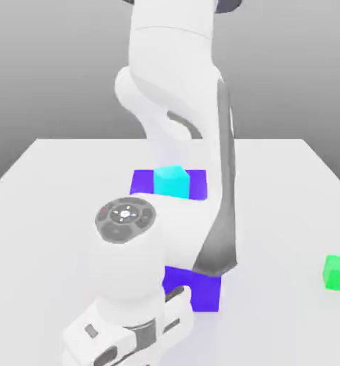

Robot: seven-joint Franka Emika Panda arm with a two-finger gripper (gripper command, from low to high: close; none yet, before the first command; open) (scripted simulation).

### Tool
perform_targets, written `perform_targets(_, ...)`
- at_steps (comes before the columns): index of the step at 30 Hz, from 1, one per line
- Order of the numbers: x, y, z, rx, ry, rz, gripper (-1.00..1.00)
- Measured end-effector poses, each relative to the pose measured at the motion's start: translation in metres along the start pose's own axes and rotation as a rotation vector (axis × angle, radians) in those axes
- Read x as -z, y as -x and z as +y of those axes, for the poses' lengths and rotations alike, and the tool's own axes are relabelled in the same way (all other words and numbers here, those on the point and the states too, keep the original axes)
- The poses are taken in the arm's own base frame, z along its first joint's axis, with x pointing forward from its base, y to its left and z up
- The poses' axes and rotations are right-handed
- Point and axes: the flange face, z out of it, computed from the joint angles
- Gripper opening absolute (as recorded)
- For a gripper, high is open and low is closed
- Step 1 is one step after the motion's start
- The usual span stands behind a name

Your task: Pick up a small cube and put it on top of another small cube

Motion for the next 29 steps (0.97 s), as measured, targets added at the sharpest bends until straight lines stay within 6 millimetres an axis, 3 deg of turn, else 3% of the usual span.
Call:
perform_targets(2,0.027,0.001,-0.003,0.002,-0.002,-0.002,-1.0)
perform_targets(6,0.039,0.028,-0.096,0.103,-0.023,-0.027,-1.0)
perform_targets(9,0.046,0.061,-0.169,0.194,-0.029,-0.041,-1.0)
perform_targets(13,0.061,0.13,-0.265,0.339,-0.026,-0.044,-1.0)
perform_targets(17,0.081,0.231,-0.351,0.515,-0.009,-0.019,-1.0)
perform_targets(18,0.081,0.254,-0.365,0.554,-0.005,-0.01,-1.0)
perform_targets(19,0.075,0.264,-0.37,0.569,-0.003,-0.005,-1.0)
perform_targets(22,0.041,0.271,-0.374,0.578,-0.001,-0.001,-1.0)
perform_targets(23,0.03,0.272,-0.374,0.579,-0.001,-0.001,1.0)
perform_targets(29,0.024,0.272,-0.374,0.579,-0.001,0.0,1.0)
